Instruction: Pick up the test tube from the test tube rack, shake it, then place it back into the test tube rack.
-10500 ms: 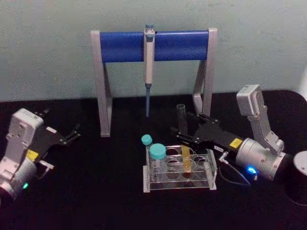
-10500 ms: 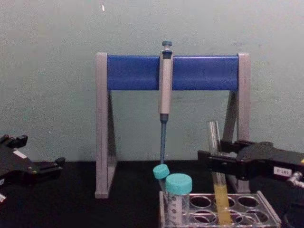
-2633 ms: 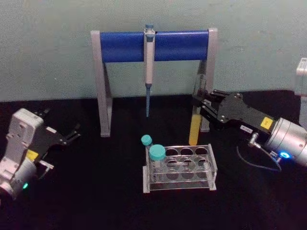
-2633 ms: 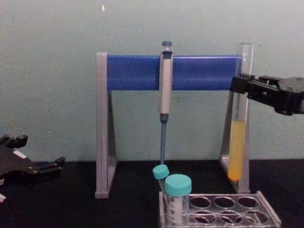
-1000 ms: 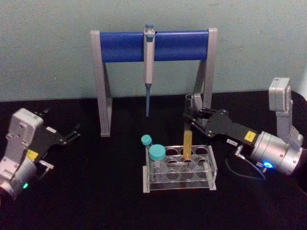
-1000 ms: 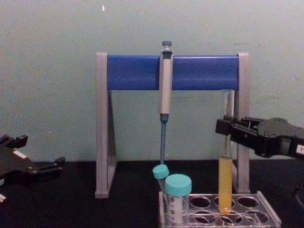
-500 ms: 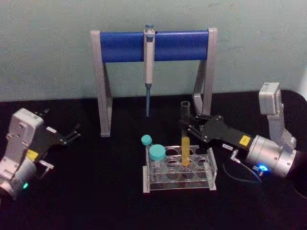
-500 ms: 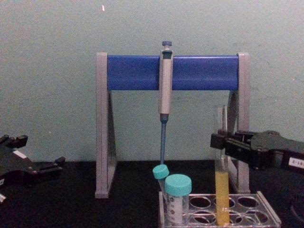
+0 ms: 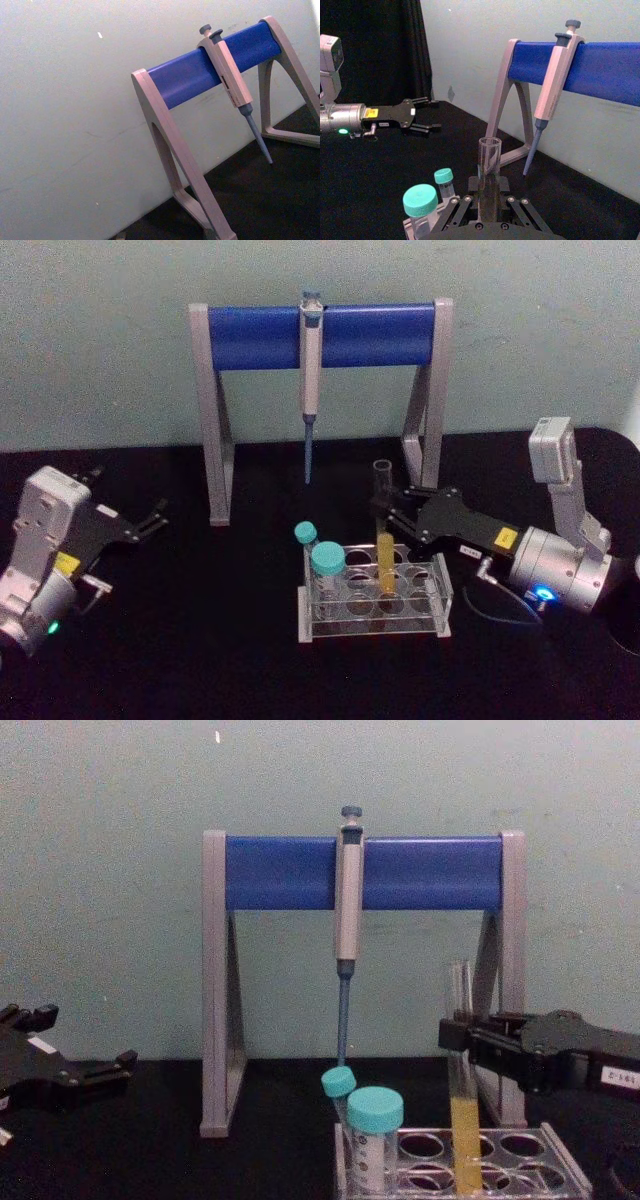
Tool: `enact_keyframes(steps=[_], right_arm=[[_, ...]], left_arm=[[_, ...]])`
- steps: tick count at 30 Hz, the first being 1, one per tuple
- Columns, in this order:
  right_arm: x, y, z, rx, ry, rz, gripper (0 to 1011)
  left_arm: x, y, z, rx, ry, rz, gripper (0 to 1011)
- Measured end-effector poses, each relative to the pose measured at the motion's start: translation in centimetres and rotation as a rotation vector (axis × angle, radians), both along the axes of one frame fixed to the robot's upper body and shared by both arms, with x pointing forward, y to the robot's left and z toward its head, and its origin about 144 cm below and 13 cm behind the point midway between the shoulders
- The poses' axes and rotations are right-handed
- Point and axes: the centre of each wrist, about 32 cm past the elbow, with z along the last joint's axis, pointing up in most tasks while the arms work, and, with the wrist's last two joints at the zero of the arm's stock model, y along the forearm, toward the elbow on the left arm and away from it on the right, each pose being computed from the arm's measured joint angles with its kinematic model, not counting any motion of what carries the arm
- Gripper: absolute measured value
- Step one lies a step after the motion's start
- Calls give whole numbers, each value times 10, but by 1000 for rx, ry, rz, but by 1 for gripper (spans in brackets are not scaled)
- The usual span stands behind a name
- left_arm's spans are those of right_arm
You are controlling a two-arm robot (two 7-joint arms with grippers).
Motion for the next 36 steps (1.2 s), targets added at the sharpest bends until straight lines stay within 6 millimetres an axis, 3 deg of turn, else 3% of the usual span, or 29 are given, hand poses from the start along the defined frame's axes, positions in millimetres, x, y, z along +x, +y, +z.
enact_keyframes(steps=[36], right_arm=[[1,1,1,-36,30,-9,230]], left_arm=[[0,0,0,0,0,0,1001]])
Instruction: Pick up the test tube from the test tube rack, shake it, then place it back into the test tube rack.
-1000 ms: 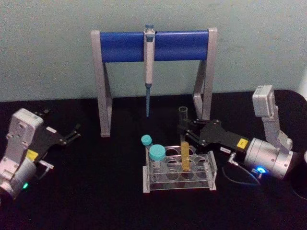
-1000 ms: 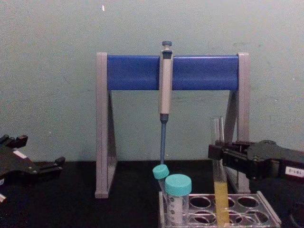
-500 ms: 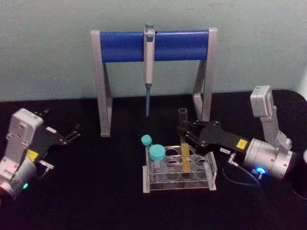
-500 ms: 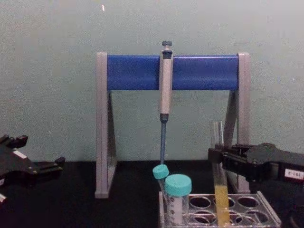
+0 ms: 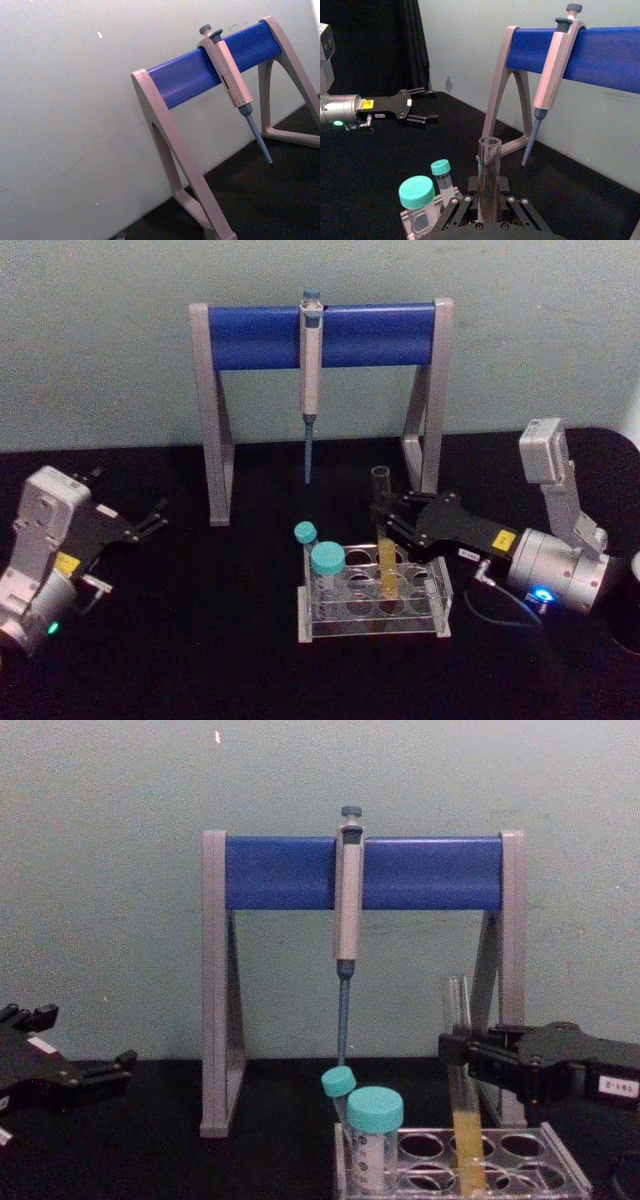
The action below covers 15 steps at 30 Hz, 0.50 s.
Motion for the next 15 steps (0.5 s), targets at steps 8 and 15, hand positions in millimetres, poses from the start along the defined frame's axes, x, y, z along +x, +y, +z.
enact_keyframes(steps=[8,15], right_arm=[[0,0,0,2,-1,1,230],[0,0,0,3,-1,1,241]], left_arm=[[0,0,0,0,0,0,1002],[0,0,0,0,0,0,1001]])
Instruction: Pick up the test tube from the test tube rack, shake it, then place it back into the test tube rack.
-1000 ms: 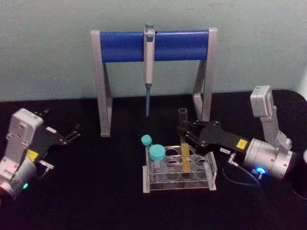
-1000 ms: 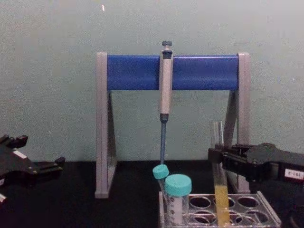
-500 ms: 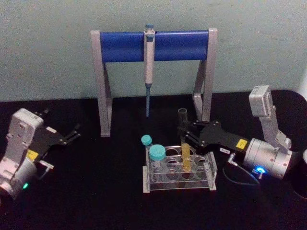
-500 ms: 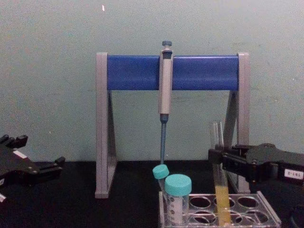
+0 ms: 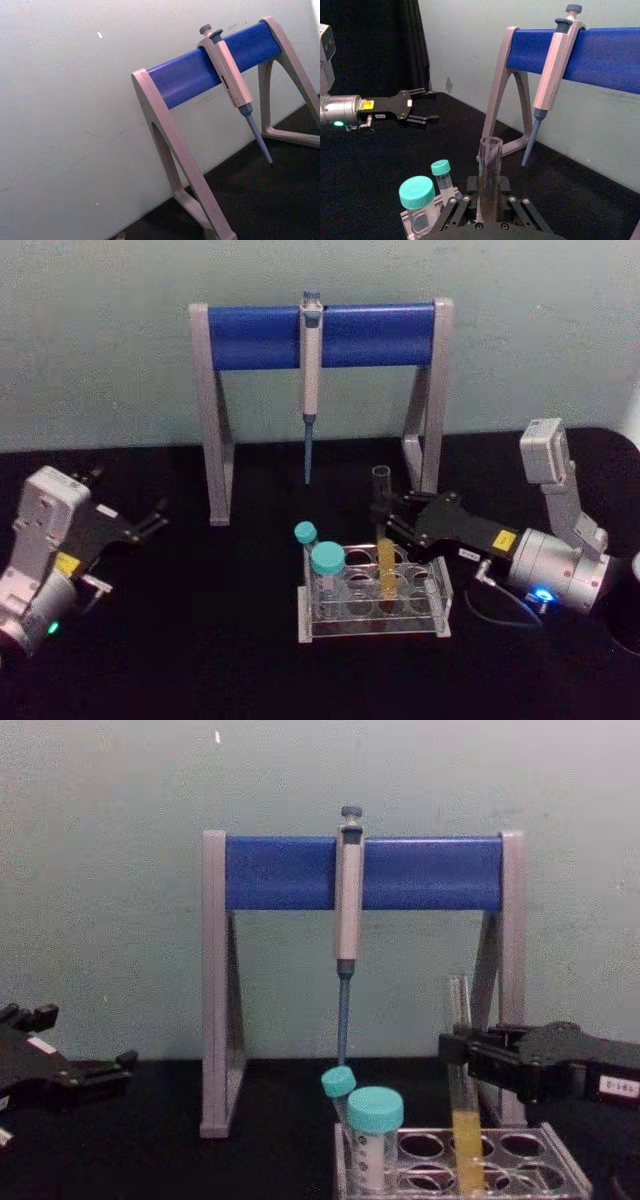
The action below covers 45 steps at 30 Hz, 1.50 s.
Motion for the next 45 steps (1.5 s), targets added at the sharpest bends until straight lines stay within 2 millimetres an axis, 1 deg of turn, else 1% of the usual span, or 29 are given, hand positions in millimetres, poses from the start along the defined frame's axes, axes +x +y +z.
enact_keyframes(steps=[1,2,3,4,6,7,12,15,18,21,25,35,45], right_arm=[[0,0,0,0,0,0,250],[0,0,0,0,0,0,294],[0,0,0,0,0,0,313],[0,0,0,1,0,0,374],[0,0,0,1,0,0,389],[0,0,0,1,0,0,496],[0,0,0,1,0,0,659],[0,0,0,1,0,0,735],[0,0,0,1,0,1,853],[0,0,0,1,0,1,902],[0,0,0,1,0,0,1000],[0,0,0,1,0,0,1000],[-15,-1,14,26,-115,-65,1000]], left_arm=[[0,0,0,0,0,0,1001],[0,0,0,0,0,0,1001],[0,0,0,0,0,0,1001],[0,0,0,0,0,0,1001],[0,0,0,0,0,0,1001],[0,0,0,0,0,0,1001],[0,0,0,0,0,0,1001],[0,0,0,0,0,0,1001],[0,0,0,0,0,0,1001],[0,0,0,0,0,0,1001],[0,0,0,0,0,0,1001],[0,0,0,0,0,0,1001],[0,0,0,0,0,0,1001]])
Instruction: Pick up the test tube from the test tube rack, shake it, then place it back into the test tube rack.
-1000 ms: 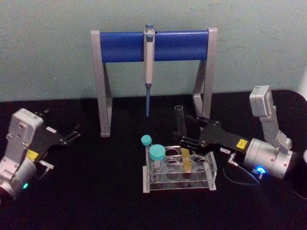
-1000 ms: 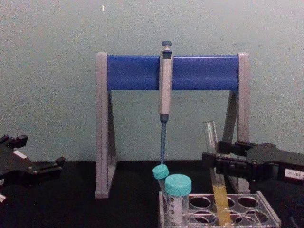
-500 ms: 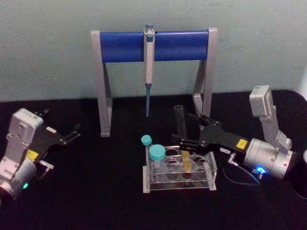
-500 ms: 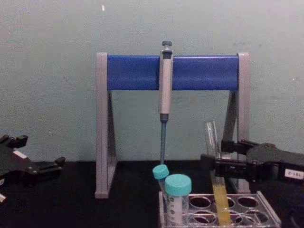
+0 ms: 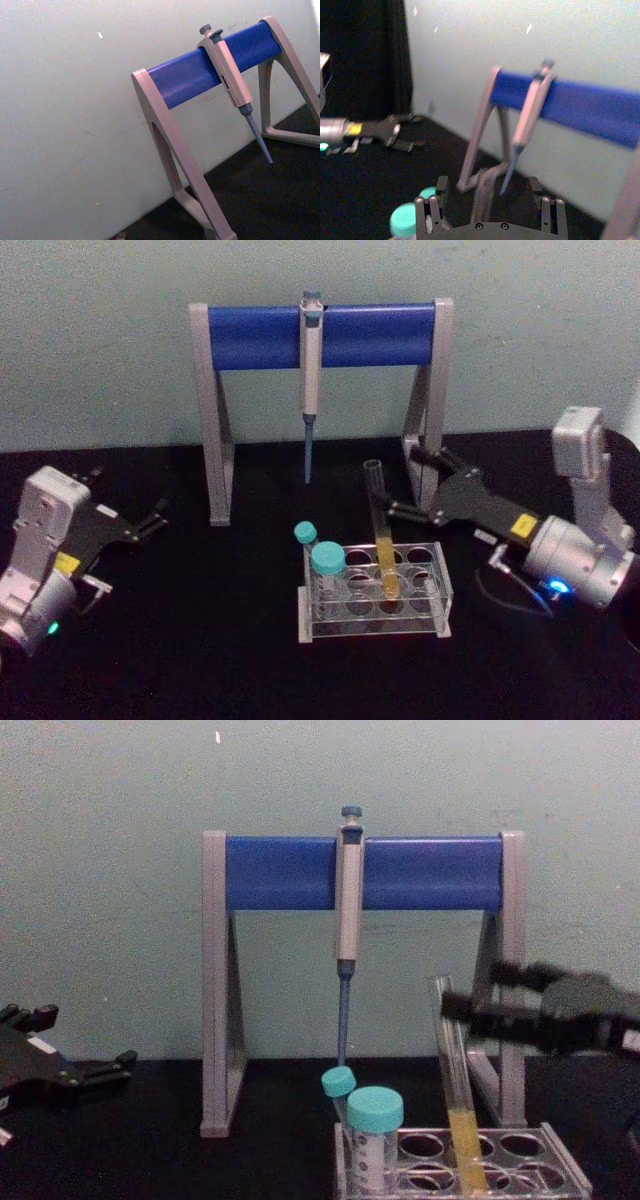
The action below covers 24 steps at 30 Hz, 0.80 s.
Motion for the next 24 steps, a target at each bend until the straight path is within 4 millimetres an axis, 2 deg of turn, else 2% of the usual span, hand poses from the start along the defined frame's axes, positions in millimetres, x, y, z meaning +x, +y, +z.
enact_keyframes(steps=[6,11,18,24], right_arm=[[-16,-4,16,31,-99,-117,1000],[-32,-6,23,20,-135,-297,1000],[-39,-3,18,-11,-78,-424,1000],[-38,-3,7,-56,40,-488,1000]], left_arm=[[0,0,0,0,0,0,1001],[0,0,0,0,0,0,1001],[0,0,0,0,0,0,1001],[0,0,0,0,0,0,1001]])
